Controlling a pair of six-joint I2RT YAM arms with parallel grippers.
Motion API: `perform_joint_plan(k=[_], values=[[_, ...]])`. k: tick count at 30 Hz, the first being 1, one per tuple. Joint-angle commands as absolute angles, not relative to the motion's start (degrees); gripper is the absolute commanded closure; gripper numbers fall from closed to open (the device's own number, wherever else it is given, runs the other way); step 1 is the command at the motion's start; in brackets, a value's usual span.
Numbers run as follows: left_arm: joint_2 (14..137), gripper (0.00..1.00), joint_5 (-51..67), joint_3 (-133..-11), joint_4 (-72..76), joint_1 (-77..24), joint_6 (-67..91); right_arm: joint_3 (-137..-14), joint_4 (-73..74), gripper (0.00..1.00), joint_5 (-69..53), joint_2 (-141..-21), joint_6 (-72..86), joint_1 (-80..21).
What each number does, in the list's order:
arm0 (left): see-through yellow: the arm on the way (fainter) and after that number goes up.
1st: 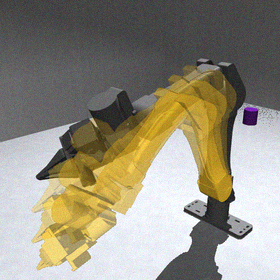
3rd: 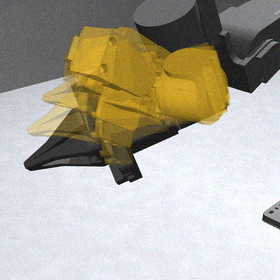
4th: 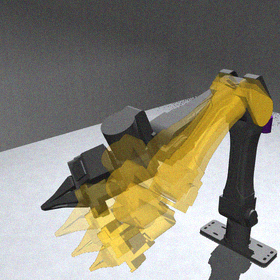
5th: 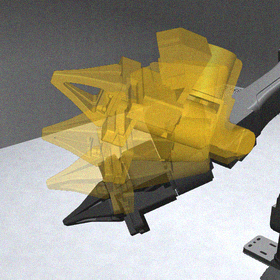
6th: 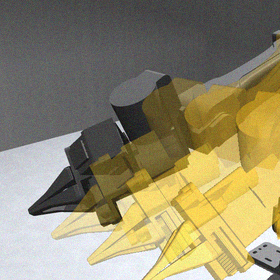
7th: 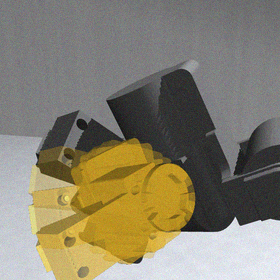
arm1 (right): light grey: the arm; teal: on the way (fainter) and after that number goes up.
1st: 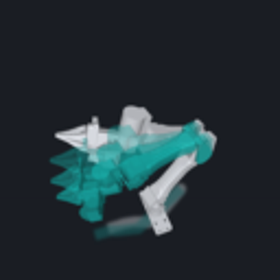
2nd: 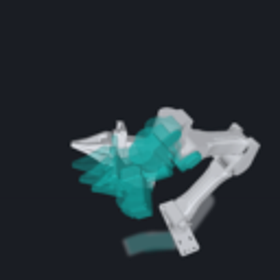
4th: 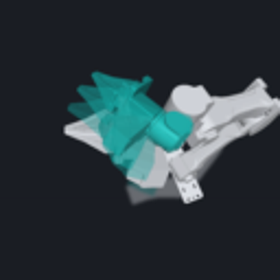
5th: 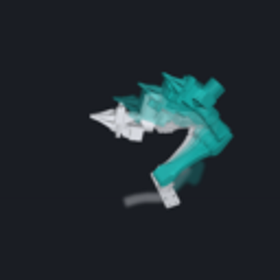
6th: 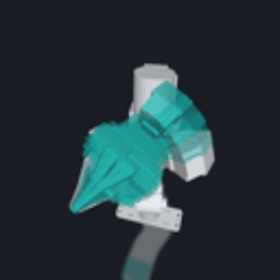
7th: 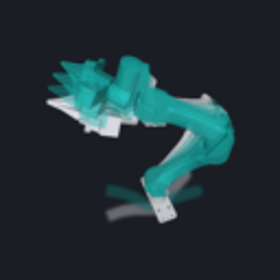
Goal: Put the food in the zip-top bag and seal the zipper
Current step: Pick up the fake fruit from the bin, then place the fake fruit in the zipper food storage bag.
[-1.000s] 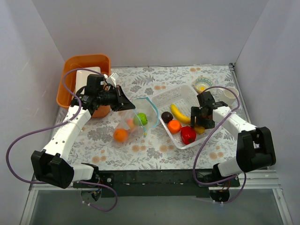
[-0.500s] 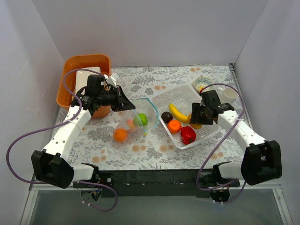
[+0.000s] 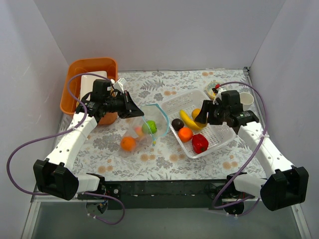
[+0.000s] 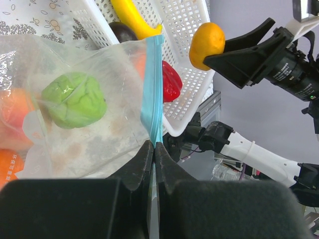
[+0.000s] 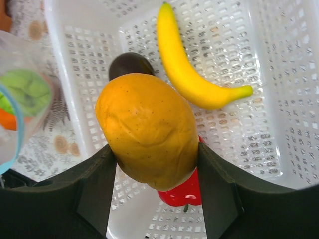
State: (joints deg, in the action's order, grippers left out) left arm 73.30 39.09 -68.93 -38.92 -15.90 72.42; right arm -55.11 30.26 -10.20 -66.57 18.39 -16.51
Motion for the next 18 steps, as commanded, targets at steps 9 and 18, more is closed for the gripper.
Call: perform_joint_plan(k=[9, 18], values=[[72.2, 1.0, 40.7, -67.5, -37.5, -16.1, 72.5, -59.2, 22.7, 0.72, -22.3, -63.5, 23.6, -17.7], [72.4, 1.0, 40.9, -67.9, -37.4, -16.0, 72.7, -62.1, 20.0, 0.72, -21.0, -66.9, 26.3, -26.2]])
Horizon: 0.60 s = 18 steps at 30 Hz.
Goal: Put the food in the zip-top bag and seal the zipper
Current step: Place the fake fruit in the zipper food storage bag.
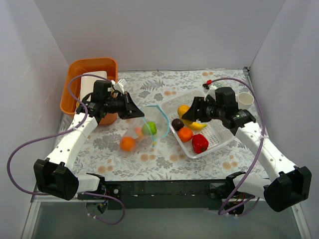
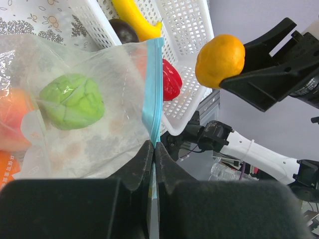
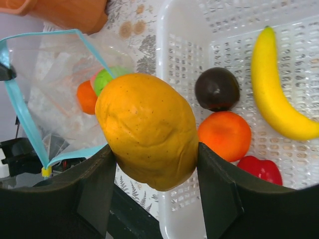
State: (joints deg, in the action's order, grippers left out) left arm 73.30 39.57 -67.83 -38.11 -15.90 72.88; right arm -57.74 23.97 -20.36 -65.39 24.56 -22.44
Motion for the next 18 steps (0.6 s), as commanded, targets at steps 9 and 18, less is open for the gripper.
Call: perform_joint_plan(k=[9, 18], values=[[72.2, 1.0, 40.7, -68.1, -37.7, -16.0, 72.6, -66.9, 17.7, 0.72, -19.4, -72.5, 27.9, -36.3], [72.0, 1.0, 40.6, -69.6, -39.5, -16.0, 72.1, -71.4, 15.7, 0.71, -18.1, -80.2, 27.9, -41.7]])
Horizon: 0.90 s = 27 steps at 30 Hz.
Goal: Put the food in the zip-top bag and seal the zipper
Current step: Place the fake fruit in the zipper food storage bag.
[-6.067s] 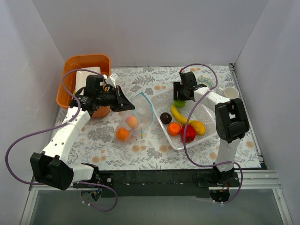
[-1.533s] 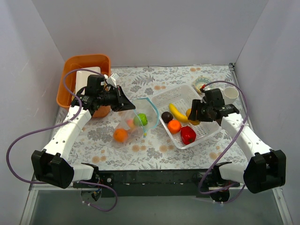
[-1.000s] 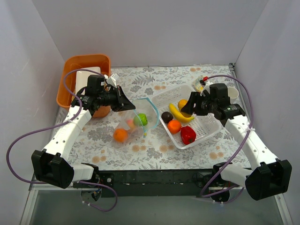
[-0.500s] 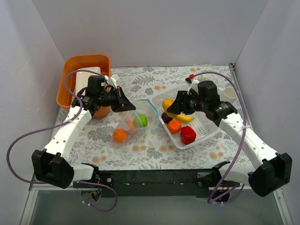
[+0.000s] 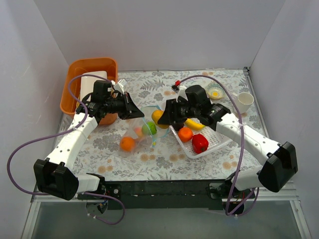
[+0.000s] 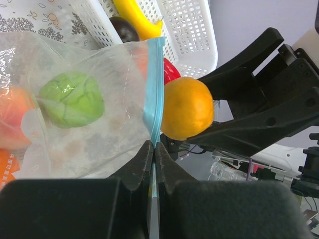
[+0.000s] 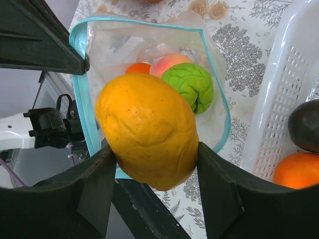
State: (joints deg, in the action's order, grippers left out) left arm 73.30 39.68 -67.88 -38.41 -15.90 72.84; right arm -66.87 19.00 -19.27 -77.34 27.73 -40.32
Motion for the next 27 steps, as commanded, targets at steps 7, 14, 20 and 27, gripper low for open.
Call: perform_joint_plan(k=[7, 14, 20, 27], values=[[71.0, 1.0, 42.3, -72.2, -38.6, -16.1, 75.0, -82.2, 19.2, 0.6, -18.2, -90.7, 25.0, -45.9], [70.1, 1.0, 36.3, -75.6, -43.4, -16.0, 73.8, -86.8, 21.5, 0.16, -12.6, -92.7, 21.4, -48.4], [69.6, 1.0, 31.7, -75.8, -45.4, -16.0, 73.1, -82.9, 21.0, 0.02, -2.7, -82.7, 20.5, -47.7], [69.5, 1.0, 29.6, -76.8, -46.3, -16.0, 72.5, -73.1, 24.2, 0.02, 8.4, -71.4, 21.4, -42.2]])
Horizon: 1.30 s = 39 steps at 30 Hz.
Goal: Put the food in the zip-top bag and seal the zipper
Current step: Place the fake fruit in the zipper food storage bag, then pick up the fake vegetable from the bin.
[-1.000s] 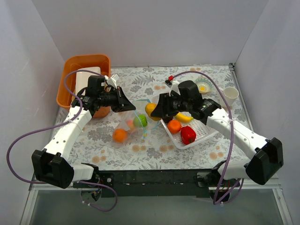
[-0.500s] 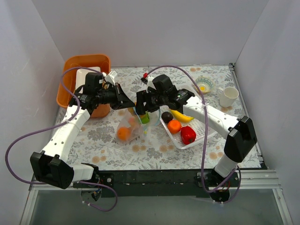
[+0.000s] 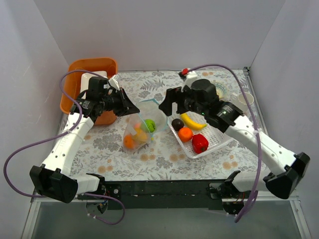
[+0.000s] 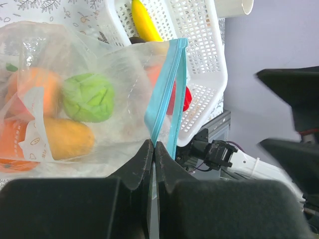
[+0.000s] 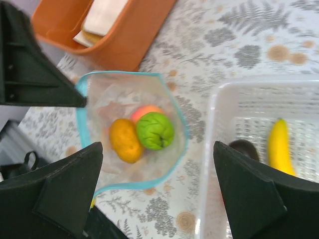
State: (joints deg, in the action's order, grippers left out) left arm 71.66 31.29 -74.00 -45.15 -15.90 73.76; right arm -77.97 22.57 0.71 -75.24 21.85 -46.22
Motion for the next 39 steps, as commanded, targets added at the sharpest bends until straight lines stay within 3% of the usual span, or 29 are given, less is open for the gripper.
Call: perform_joint_plan(k=[1, 14, 22, 32, 39], values=[[69.6, 1.0, 30.2, -76.6, -46.1, -16.0, 72.3, -72.1, 26.2, 0.02, 8.3, -71.1, 21.5, -41.2], [69.3, 1.0, 34.2, -72.2, -43.0, -16.0, 72.7, -54.0, 38.2, 0.02, 8.4, -70.3, 23.8, -36.1], [70.0, 1.0, 35.9, -71.5, -41.2, -16.0, 73.1, -58.0, 47.6, 0.02, 12.5, -74.6, 21.7, -35.2], [70.8, 1.0, 37.3, -71.5, -40.3, -16.0, 72.9, -55.1, 45.3, 0.02, 10.7, -79.5, 20.0, -33.4], [71.3, 1.0, 37.4, -71.7, -40.5, -16.0, 72.9, -54.8, 42.4, 0.12, 8.2, -81.8, 17.8, -31.8]])
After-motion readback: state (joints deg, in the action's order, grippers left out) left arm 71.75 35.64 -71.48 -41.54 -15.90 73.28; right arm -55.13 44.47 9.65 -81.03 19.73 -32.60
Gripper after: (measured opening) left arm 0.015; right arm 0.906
